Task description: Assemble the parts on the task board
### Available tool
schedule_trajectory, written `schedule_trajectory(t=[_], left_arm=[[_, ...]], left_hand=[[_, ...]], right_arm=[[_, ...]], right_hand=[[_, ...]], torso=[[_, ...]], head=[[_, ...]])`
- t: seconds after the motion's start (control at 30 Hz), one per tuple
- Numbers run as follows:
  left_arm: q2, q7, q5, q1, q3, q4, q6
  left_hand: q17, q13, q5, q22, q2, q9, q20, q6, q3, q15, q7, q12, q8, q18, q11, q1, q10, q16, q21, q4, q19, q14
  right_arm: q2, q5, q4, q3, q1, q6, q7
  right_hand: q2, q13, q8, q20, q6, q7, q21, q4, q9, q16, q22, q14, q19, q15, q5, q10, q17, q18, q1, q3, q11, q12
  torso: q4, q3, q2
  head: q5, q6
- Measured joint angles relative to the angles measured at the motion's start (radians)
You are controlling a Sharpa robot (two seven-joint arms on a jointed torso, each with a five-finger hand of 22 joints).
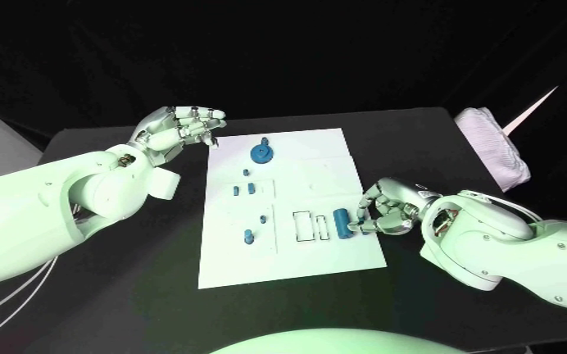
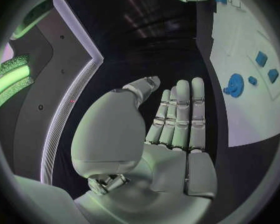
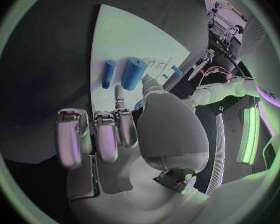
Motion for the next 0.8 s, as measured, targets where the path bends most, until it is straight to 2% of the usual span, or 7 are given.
schedule_trajectory(t=[0.3, 0.5, 0.6, 0.7, 0.8], left_arm=[[-0.003, 0.0, 0.0, 0.0, 0.0, 0.005, 0.001], [-0.005, 0.0, 0.0, 0.0, 0.0, 0.006, 0.001], [-0.006, 0.0, 0.0, 0.0, 0.0, 0.007, 0.001], [-0.008, 0.0, 0.0, 0.0, 0.0, 0.008, 0.002], [-0.01, -0.001, 0.0, 0.0, 0.0, 0.009, 0.002]], left_hand=[[0.0, 0.0, 0.0, 0.0, 0.0, 0.0, 0.0, 0.0, 0.0, 0.0, 0.0, 0.0, 0.0, 0.0, 0.0, 0.0, 0.0, 0.0, 0.0, 0.0, 0.0, 0.0], [0.0, -0.001, 0.0, -0.002, 0.0, 0.0, 0.004, 0.0, -0.006, 0.0, 0.0, 0.0, 0.0, 0.0, 0.0, 0.0, 0.0, 0.0, -0.007, 0.0, 0.004, 0.0], [0.0, -0.001, 0.0, -0.002, 0.0, 0.0, 0.004, 0.0, -0.006, 0.0, 0.0, 0.0, 0.0, 0.0, 0.0, 0.0, 0.0, 0.0, -0.007, 0.0, 0.004, 0.0], [0.0, -0.001, 0.0, -0.002, 0.0, 0.0, 0.004, 0.0, -0.006, 0.0, 0.0, 0.0, 0.0, 0.0, 0.0, 0.0, 0.0, 0.0, -0.007, 0.0, 0.004, 0.0], [-0.001, -0.001, 0.0, -0.002, 0.0, 0.0, 0.004, 0.0, -0.006, 0.0, 0.0, 0.0, 0.0, 0.0, 0.0, 0.0, 0.0, 0.0, -0.007, 0.0, 0.004, 0.0]], right_arm=[[0.052, -0.028, -0.027, 0.0, -0.026, -0.01, -0.032], [0.082, -0.036, -0.039, 0.001, -0.034, -0.016, -0.043], [0.095, -0.04, -0.05, 0.001, -0.037, -0.017, -0.051], [0.108, -0.045, -0.061, 0.002, -0.038, -0.017, -0.059], [0.121, -0.051, -0.072, 0.004, -0.04, -0.017, -0.068]], right_hand=[[0.012, 0.0, 0.004, 0.0, 0.003, -0.003, 0.01, 0.003, 0.002, 0.0, 0.0, 0.0, 0.0, 0.0, 0.0, 0.003, 0.0, 0.0, -0.012, -0.017, -0.003, 0.0], [0.024, 0.0, 0.006, 0.0, 0.003, -0.003, 0.011, 0.003, 0.003, 0.0, 0.0, 0.0, 0.0, 0.0, 0.0, 0.003, 0.0, 0.0, -0.024, -0.025, -0.003, 0.0], [0.037, 0.0, 0.011, 0.0, 0.003, -0.003, 0.013, 0.003, 0.004, 0.004, 0.0, 0.0, 0.0, 0.0, 0.004, 0.003, 0.0, 0.0, -0.037, -0.033, -0.003, 0.0], [0.033, 0.0, 0.016, 0.0, 0.007, -0.007, 0.018, 0.003, 0.01, 0.004, 0.0, 0.0, 0.0, 0.0, 0.004, 0.003, 0.0, 0.0, -0.041, -0.039, -0.003, 0.0], [0.039, 0.0, 0.025, 0.0, 0.013, -0.008, 0.018, 0.003, 0.012, 0.004, 0.0, 0.0, 0.0, 0.0, 0.004, 0.003, 0.0, 0.0, -0.047, -0.044, -0.003, 0.0]], torso=[[-0.0009, 0.0002, 0.001], [-0.0012, 0.0003, 0.001], [-0.0007, 0.0002, 0.001], [0.0, 0.0002, 0.001], [-0.0002, 0.0002, 0.001]], head=[[0.006, -0.005], [0.008, -0.01], [0.008, -0.011], [0.009, -0.013], [0.011, -0.015]])
